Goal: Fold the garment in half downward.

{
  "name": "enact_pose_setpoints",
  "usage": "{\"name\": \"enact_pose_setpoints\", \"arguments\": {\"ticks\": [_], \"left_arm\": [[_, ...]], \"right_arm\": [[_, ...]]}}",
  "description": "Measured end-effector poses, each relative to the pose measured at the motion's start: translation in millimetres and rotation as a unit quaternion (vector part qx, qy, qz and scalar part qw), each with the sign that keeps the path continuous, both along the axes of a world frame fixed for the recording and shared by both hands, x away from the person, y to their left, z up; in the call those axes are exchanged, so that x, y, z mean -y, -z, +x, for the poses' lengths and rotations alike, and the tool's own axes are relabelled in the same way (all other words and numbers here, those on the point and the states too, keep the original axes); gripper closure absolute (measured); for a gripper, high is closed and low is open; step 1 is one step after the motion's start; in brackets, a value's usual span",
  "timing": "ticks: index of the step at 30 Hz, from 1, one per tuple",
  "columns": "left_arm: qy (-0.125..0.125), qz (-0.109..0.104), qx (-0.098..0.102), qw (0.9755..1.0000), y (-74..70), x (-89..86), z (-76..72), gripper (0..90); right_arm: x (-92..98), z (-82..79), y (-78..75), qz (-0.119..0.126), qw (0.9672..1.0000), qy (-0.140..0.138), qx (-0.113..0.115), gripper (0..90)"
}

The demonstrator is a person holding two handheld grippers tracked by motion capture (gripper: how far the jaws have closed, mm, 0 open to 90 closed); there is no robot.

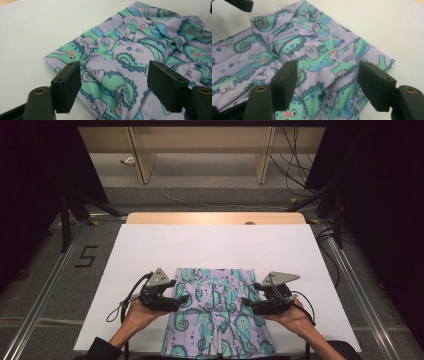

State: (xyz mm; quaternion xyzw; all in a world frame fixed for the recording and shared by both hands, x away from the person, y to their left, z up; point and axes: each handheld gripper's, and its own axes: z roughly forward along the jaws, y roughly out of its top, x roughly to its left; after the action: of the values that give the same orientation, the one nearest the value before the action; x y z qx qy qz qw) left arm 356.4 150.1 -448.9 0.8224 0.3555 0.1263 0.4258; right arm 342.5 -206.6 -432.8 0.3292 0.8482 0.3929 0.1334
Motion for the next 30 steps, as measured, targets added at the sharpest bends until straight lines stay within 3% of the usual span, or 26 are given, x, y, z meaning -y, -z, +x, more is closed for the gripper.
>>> {"name": "enact_pose_setpoints", "arguments": {"ticks": [3,7,13,18,30], "left_arm": [[-0.017,0.001,-0.009,0.9998,-1.9,3.0,7.0,19.6],[-0.024,-0.004,-0.015,0.9996,-2.3,8.0,16.2,15.9],[-0.03,-0.015,-0.025,0.9991,-3.0,14.6,31.8,15.7],[-0.031,-0.004,-0.04,0.9987,2.4,21.6,46.3,16.5],[-0.038,0.004,-0.081,0.996,16.6,28.9,71.6,22.0]], "right_arm": [[-1.6,8.0,1.8,-0.003,0.9998,-0.003,-0.021,30.1],[-3.7,17.4,3.7,-0.007,0.9995,-0.001,-0.031,29.9],[-9.2,31.8,-2.3,-0.005,0.9996,0.003,-0.028,29.9],[-15.2,48.7,-6.0,-0.006,0.9993,0.004,-0.036,30.6],[-32.1,83.9,7.8,-0.036,0.9972,0.002,-0.065,33.7]]}}
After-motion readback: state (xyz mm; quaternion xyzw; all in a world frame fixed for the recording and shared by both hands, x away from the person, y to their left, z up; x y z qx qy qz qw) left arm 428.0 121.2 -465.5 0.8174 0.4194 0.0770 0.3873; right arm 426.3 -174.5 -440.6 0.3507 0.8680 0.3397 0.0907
